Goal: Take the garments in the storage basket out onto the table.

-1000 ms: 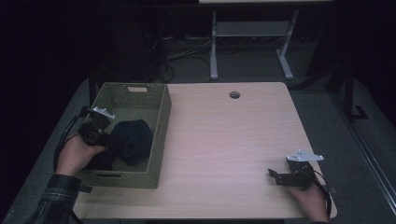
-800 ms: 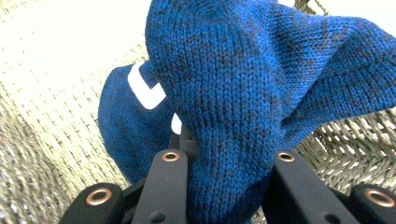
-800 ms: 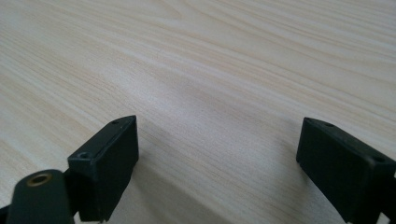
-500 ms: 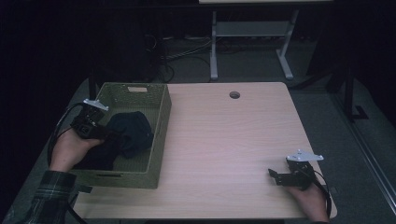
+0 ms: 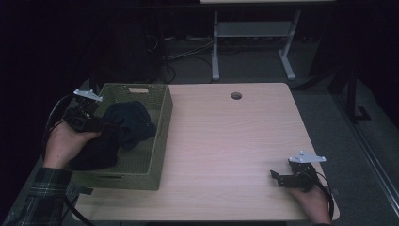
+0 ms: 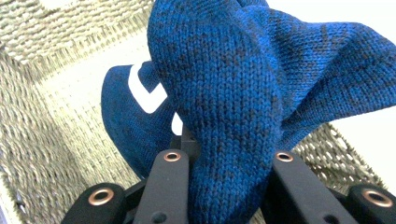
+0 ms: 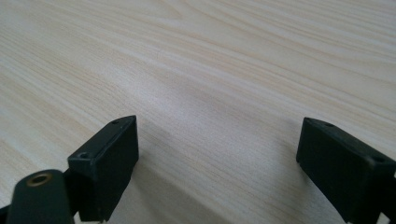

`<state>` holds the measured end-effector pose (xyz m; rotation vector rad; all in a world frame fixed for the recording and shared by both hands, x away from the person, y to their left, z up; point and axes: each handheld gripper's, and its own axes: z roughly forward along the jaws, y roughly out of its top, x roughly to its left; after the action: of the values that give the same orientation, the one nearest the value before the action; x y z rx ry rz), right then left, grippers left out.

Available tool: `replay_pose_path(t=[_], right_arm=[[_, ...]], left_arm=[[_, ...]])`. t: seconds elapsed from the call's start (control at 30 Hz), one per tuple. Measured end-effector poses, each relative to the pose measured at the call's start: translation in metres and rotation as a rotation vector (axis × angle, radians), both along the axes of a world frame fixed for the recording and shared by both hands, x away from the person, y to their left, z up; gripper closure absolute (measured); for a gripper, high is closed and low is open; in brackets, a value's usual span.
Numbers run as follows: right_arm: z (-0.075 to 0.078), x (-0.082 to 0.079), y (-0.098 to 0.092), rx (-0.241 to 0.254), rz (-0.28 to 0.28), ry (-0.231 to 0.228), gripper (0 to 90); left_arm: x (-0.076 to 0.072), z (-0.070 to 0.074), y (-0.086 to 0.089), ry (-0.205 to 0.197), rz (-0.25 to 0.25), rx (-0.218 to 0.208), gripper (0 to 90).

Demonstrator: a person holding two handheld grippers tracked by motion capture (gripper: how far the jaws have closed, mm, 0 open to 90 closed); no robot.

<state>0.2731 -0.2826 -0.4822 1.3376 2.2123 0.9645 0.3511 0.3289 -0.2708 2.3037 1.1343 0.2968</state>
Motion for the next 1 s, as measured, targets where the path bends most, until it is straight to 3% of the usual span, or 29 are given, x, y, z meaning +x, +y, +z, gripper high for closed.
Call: replay_pose_path(t=[0.5,1.0], right_arm=[[0.0,0.0,0.0,0.001,0.0,0.0,12.6],[0.0,0.0,0.0,0.0,0.0,0.0,12.6]], left_arm=[[-0.002,0.039,-0.013,-0.069,-0.026,-0.009,77.1],[-0.001,0.058,-0.034,-0.089,-0.079,-0.029,77.2]])
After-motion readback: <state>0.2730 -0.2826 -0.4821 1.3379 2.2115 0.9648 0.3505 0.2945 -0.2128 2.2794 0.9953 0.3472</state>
